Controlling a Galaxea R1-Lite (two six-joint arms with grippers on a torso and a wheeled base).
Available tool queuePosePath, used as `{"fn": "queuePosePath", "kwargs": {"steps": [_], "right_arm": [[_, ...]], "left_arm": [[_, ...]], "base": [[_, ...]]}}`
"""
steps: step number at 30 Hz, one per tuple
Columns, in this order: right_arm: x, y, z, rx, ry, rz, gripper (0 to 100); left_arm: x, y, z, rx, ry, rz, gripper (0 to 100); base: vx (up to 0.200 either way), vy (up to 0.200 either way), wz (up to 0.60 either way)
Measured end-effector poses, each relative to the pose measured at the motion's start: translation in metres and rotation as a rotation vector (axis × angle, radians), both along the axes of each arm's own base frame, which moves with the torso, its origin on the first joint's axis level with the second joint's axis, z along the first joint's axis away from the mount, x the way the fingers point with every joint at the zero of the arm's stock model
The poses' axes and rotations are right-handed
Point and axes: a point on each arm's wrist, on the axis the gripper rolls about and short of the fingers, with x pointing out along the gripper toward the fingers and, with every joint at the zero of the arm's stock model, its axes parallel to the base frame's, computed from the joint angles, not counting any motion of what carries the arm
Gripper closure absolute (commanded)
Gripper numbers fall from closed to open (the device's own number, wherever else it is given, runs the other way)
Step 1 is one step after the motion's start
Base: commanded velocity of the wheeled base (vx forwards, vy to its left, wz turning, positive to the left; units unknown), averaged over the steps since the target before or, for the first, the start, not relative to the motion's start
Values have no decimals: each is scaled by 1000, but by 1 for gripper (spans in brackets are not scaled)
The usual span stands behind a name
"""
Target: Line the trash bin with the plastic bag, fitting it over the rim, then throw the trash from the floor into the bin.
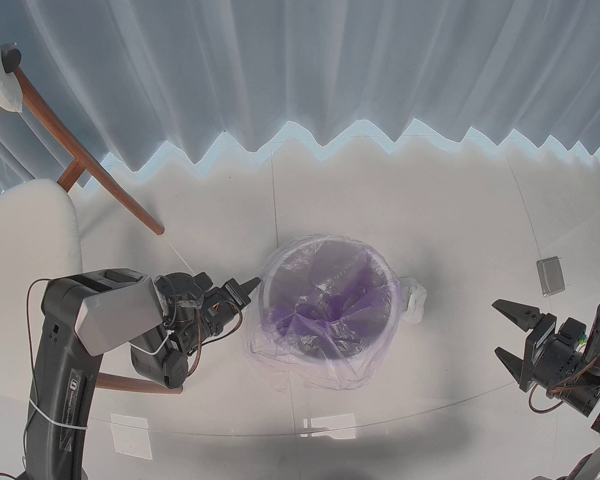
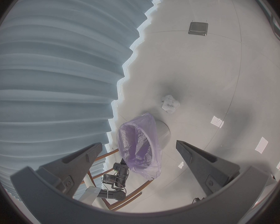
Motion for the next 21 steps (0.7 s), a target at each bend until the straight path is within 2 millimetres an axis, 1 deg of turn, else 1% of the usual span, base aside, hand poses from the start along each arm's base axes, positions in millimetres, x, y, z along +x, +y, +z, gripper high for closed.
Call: {"fn": "queuePosePath", "kwargs": {"steps": [14, 21], "right_arm": [[1, 0, -1, -1, 6, 0, 0], [1, 0, -1, -2, 7, 0, 0]], "left_arm": [[7, 3, -29, 12, 35, 10, 100], [6, 3, -42, 34, 51, 10, 100]], "base": [[0, 0, 0], [0, 0, 0]]}}
